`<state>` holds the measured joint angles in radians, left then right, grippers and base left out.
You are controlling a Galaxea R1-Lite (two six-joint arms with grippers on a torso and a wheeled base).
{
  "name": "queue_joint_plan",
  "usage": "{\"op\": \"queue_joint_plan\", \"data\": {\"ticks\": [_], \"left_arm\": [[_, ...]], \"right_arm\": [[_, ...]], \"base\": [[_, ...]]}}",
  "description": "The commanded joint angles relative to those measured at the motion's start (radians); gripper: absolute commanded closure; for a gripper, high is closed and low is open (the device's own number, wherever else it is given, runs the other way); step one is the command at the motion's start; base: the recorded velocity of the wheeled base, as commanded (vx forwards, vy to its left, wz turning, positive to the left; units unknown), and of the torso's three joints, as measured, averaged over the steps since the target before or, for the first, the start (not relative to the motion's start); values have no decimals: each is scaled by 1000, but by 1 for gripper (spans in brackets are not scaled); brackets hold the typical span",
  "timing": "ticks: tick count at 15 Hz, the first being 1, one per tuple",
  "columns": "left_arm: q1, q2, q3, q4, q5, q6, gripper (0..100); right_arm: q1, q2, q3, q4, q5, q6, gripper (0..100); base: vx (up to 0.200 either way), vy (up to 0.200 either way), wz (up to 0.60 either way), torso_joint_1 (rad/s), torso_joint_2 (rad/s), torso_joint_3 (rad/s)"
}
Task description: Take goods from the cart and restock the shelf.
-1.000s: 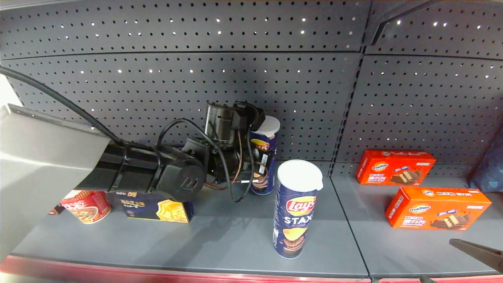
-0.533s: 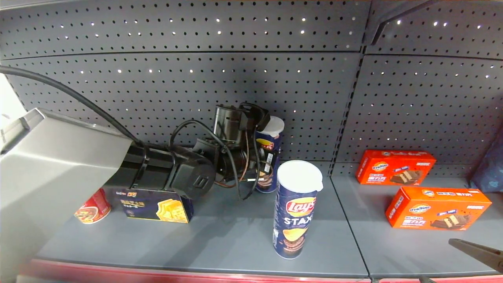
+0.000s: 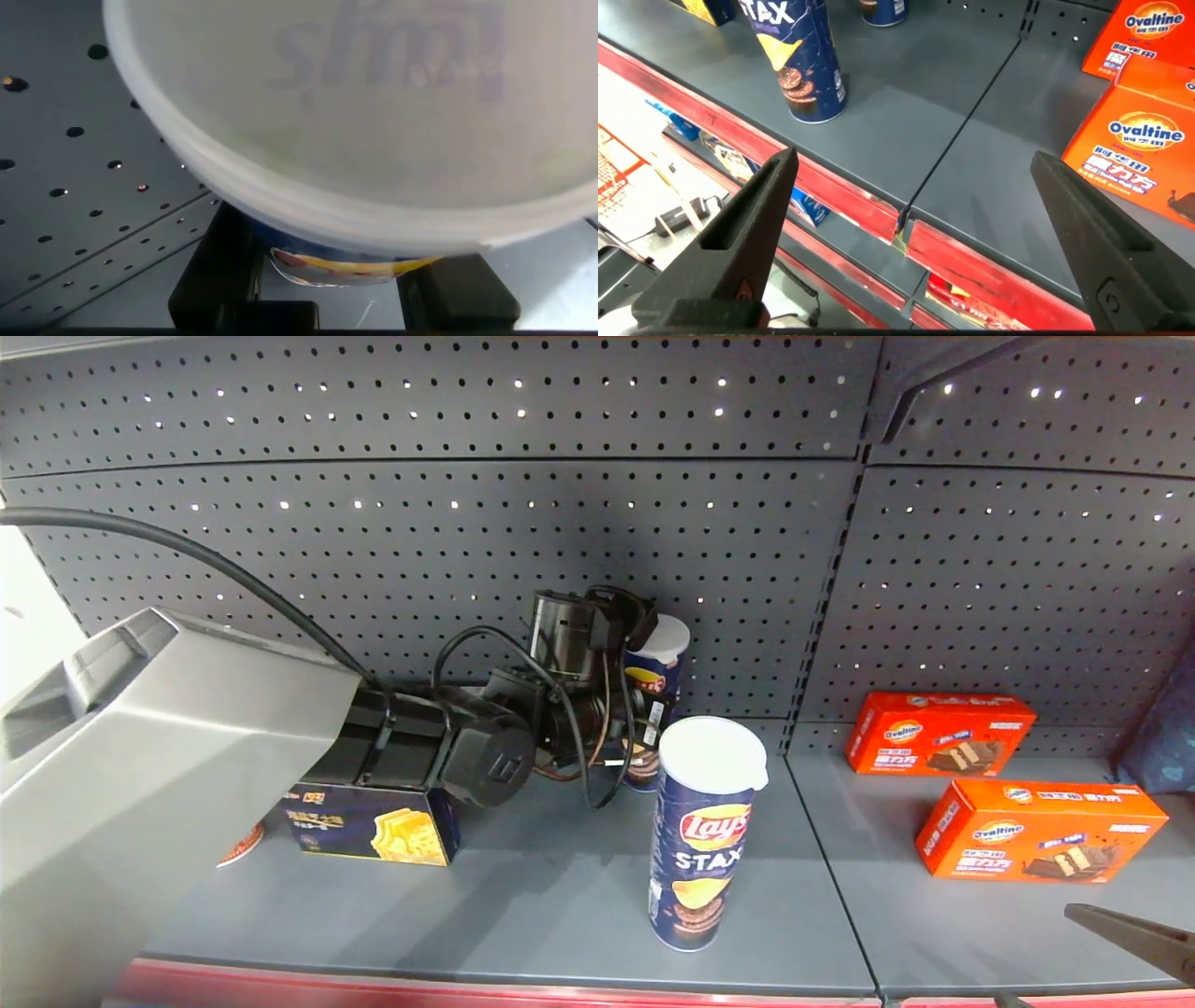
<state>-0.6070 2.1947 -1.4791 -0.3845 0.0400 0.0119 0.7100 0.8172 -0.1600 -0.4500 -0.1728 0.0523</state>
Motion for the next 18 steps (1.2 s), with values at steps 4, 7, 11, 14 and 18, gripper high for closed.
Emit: {"op": "queue_joint_plan", "data": {"ticks": [4, 7, 11, 14, 18], "left_arm": [[0, 14, -3, -1, -3, 0, 0], [-5, 13, -9, -1, -3, -15, 0], [-7, -36, 54, -1, 1, -29, 0], [3, -161, 197, -4, 3, -29, 0], [4, -316, 365, -8, 3, -29, 0]], "right_arm": [[2, -1, 0, 1, -1, 0, 0], [2, -7, 14, -1, -1, 6, 0], [0, 3, 10, 1, -2, 4, 0], [-32, 60, -13, -3, 1, 4, 0], [-35, 177, -70, -1, 2, 3, 0]], "base": [[0, 0, 0, 0, 0, 0], [0, 0, 0, 0, 0, 0], [0, 0, 0, 0, 0, 0], [0, 0, 0, 0, 0, 0], [0, 0, 0, 0, 0, 0]]}}
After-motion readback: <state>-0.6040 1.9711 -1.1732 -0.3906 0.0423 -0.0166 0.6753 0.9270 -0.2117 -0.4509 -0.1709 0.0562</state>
